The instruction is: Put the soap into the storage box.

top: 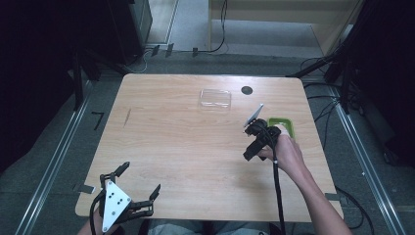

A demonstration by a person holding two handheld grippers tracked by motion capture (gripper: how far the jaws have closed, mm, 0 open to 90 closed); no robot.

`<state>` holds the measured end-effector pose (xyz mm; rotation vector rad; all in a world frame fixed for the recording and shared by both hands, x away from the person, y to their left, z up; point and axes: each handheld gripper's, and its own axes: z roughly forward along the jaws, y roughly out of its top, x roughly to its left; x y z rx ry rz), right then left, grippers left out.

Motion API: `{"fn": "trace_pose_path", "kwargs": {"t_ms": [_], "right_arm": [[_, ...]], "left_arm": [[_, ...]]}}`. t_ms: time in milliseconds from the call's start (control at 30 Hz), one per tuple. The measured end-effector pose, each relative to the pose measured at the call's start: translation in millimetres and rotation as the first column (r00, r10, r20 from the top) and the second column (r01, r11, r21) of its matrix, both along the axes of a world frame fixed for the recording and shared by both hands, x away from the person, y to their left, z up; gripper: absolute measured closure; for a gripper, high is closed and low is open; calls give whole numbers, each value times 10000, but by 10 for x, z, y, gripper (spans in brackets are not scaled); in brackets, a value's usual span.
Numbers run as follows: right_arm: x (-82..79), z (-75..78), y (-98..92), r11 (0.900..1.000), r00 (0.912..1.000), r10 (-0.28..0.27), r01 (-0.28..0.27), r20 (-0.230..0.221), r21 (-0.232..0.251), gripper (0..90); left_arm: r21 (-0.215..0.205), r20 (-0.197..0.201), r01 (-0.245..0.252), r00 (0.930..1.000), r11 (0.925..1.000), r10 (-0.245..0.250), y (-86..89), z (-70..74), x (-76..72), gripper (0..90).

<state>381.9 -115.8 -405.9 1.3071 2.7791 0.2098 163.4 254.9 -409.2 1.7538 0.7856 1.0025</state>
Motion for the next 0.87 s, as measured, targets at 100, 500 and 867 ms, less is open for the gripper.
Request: {"fn": "trace_pose_path", "kwargs": {"t_ms": [100,500,867], "right_arm": [[-93,-39,52,9998,9998,180,-180,-43,-34,55],[-478,-255,99,9961,9961,872,-874,-128,-155,66],[-692,-553,135,9896,9894,1409,-1418,-358,-236,91]], "left_arm": [[8,0,2,10000,10000,-2,0,0,0,0],[57,-10,-14,10000,10000,14,-8,-1,0,0],[90,-26,11,10000,10000,-10,-16,-2,12,0]]}}
